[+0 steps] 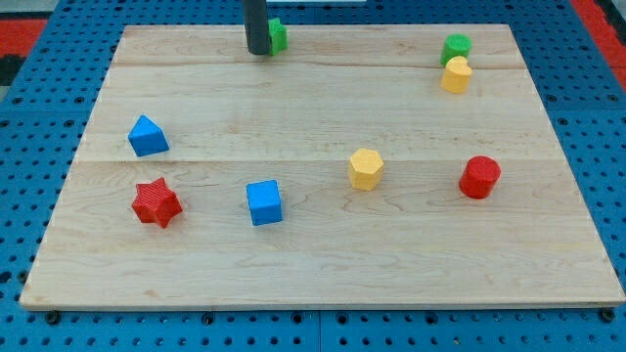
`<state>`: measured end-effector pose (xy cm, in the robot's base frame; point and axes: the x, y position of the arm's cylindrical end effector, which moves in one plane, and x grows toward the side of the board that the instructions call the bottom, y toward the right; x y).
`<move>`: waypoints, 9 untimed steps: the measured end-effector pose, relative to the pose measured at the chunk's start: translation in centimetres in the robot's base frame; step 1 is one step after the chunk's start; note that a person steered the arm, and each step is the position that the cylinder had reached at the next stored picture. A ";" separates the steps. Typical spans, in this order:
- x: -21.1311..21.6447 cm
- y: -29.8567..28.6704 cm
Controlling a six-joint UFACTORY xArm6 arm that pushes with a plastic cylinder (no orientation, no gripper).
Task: Push the green star to the top right
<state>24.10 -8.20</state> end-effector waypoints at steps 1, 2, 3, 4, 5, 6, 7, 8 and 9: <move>-0.1 -5.8; -0.3 -6.6; -1.2 -6.6; -3.0 -6.2; -3.0 -6.2; -2.2 -6.2; -2.0 -6.2; -2.0 -6.2; -2.0 -5.2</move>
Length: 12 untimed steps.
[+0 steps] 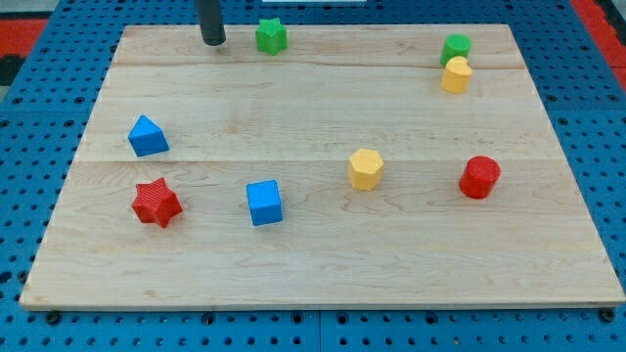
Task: Push the green star to the top right
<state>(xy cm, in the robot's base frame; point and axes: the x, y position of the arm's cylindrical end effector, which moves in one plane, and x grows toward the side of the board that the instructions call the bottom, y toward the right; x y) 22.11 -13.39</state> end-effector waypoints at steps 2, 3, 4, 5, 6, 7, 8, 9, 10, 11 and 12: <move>0.0 1.4; 0.0 2.8; 0.0 2.8; -0.6 2.9; -1.3 3.0; -1.3 3.4; -1.2 5.5; -1.2 5.5; -1.2 6.1; -1.2 7.5; -1.2 8.9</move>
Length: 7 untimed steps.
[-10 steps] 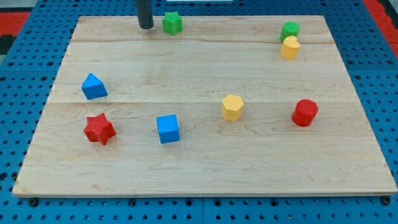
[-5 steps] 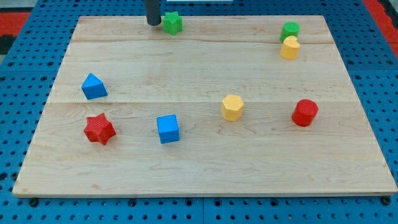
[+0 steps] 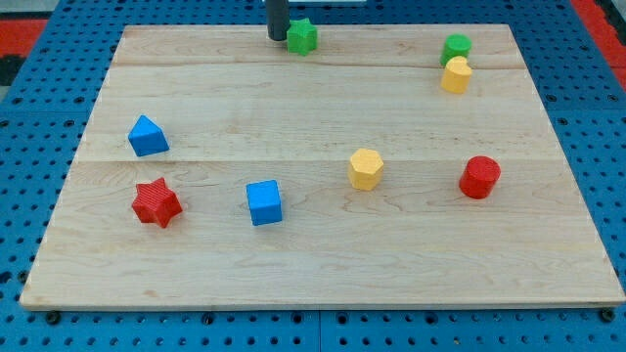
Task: Push the green star to the top right
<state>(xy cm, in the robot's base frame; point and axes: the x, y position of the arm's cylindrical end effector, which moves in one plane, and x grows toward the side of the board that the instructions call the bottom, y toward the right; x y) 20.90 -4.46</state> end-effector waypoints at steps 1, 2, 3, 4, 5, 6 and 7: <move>0.0 2.1; 0.0 5.1; 0.0 7.6; 0.0 9.5; 0.0 11.0; 0.0 11.3; 0.0 11.3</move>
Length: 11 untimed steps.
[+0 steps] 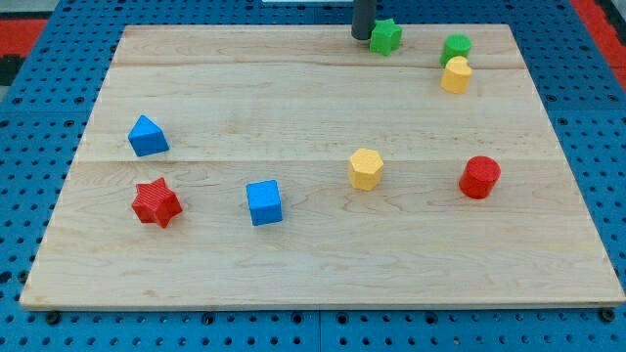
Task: Push the green star to the top right
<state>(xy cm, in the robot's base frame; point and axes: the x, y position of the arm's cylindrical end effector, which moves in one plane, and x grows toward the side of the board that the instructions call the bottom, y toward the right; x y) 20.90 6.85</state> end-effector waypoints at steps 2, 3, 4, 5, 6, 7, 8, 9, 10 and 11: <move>1.1 5.0; 1.9 4.7; 3.1 4.5; 3.2 4.6; 3.5 6.5; 3.5 6.9; 3.5 7.9; 3.5 8.0; 3.5 8.6; 3.5 8.9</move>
<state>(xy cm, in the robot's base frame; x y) 24.38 15.75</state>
